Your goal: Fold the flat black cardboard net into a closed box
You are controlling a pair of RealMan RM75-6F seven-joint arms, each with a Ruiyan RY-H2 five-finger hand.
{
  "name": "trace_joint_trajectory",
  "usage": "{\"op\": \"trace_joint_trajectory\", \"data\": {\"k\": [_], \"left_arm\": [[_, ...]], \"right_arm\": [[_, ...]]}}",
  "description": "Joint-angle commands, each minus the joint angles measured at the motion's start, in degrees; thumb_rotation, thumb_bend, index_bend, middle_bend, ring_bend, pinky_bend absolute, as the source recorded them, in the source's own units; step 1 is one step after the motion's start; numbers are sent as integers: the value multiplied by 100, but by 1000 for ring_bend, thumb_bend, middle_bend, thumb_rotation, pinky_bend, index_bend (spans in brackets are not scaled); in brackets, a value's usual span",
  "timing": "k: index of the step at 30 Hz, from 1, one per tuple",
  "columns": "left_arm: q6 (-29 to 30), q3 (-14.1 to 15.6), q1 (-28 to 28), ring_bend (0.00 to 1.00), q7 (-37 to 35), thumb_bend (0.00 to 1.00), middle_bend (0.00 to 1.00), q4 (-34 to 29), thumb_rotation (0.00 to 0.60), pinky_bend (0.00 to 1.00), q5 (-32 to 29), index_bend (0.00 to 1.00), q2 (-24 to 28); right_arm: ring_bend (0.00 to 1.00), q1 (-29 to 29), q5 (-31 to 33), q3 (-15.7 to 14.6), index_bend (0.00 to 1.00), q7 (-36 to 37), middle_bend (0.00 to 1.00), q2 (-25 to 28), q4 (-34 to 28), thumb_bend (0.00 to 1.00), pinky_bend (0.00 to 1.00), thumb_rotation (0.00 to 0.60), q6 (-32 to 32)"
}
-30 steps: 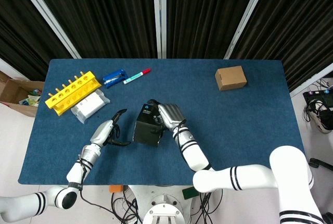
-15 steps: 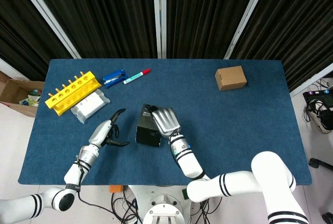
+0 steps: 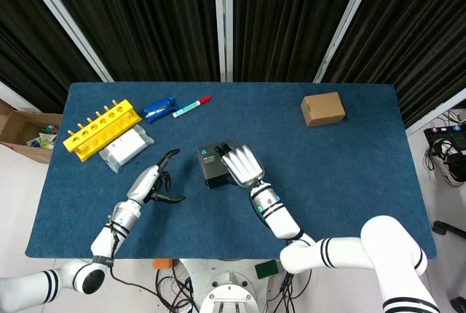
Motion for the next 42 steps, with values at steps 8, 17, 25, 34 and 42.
{"op": "trace_joint_trajectory", "data": {"k": [8,17,25,34,42], "left_arm": [[176,-35,62,640,-85,0,36,-15,590,933,96,0,50],[587,29,148,611,1033,0,43,65,589,903,240,0,401],[1581,98,613,429,3002,0,137,119,590,651,169,38,1119],[2548,533,1417,337,3844,0,179,422,588,472,386,106,1754],[3309,964,2198,286,3733,0,182,-127,567,415,720,109,2207]], "right_arm": [[798,-177,-795,114,557,606,454,-385,1030,435,1000,600,-372],[774,-479,-1318,302,488,705,398,-27,511,378,1000,600,45],[548,-1321,-1707,178,315,860,332,1107,-713,360,863,600,861],[175,-2804,-1885,-477,89,1481,181,3154,-2143,318,260,600,1714],[38,-3968,-2276,-1067,0,2837,83,4047,-2022,292,103,600,2188]]}}
